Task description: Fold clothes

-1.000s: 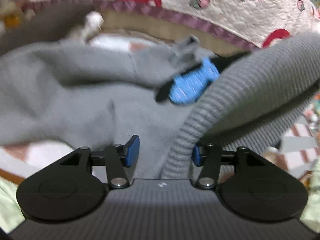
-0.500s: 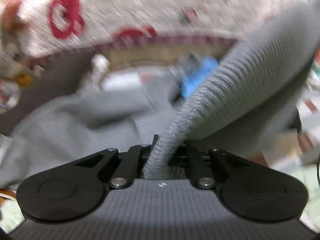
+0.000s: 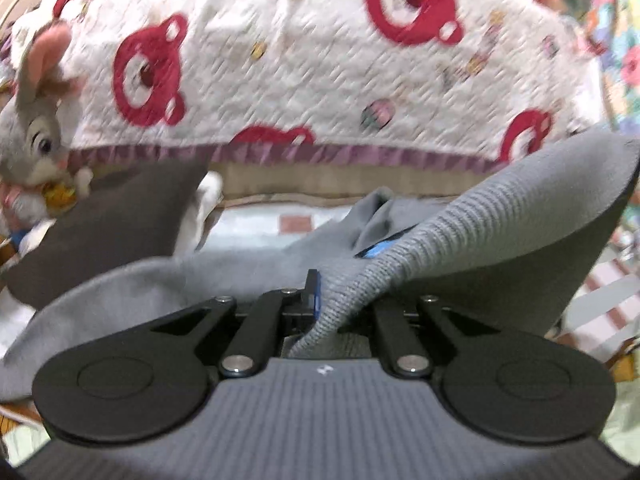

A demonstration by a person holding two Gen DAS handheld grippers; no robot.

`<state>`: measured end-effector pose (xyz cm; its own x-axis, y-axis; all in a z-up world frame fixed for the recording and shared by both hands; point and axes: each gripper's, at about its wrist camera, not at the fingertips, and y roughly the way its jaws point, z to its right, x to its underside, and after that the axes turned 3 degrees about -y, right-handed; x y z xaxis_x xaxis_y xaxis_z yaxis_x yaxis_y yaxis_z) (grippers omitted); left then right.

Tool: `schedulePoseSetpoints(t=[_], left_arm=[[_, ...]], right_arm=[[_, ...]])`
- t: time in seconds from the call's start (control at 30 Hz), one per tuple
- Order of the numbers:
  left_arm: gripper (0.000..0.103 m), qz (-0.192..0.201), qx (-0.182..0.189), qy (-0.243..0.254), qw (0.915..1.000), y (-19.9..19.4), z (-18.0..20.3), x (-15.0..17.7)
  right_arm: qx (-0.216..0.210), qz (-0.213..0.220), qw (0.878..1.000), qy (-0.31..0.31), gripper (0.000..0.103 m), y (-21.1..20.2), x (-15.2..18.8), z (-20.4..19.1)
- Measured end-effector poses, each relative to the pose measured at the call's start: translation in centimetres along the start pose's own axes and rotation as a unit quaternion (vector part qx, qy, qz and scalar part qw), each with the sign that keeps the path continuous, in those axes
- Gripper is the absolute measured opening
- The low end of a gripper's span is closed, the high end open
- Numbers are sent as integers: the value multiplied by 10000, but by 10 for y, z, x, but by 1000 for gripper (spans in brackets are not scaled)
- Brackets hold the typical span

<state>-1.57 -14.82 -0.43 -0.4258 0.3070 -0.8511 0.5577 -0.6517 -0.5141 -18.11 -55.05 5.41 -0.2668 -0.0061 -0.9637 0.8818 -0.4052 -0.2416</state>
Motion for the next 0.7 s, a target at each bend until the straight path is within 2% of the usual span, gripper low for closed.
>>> schedulePoseSetpoints(t=[0.13, 0.2, 0.27, 0.33, 0.47, 0.6, 0.63, 0.7], left_arm=[[5, 184, 458, 427, 9979, -40, 16, -25], [5, 39, 813, 847, 9931, -59, 31, -30], [5, -210, 1121, 1013, 9883, -68, 44, -27], [5, -539, 1403, 992, 9837, -63, 51, -18], [7, -1252, 1916, 644, 9713, -34, 58, 3], [11, -1900, 2410, 295, 9513, -3, 64, 24], [11, -1949, 2455, 235, 9493, -1, 63, 25], [19, -2025, 2531, 110, 9459, 2, 59, 27]], right_arm=[[175, 271, 9995, 20, 2, -26, -20, 13], [327, 414, 9985, -165, 2, -46, -29, 16], [575, 436, 9961, -516, 2, -71, -26, 16], [765, 244, 9940, -745, 2, -93, -13, 20], [617, -584, 9952, -478, 1, -108, 26, 46], [643, -1298, 9887, -378, 1, -107, 70, 63], [667, -1454, 9864, -366, 1, -105, 80, 67], [671, -1773, 9817, -174, 3, -99, 100, 77]])
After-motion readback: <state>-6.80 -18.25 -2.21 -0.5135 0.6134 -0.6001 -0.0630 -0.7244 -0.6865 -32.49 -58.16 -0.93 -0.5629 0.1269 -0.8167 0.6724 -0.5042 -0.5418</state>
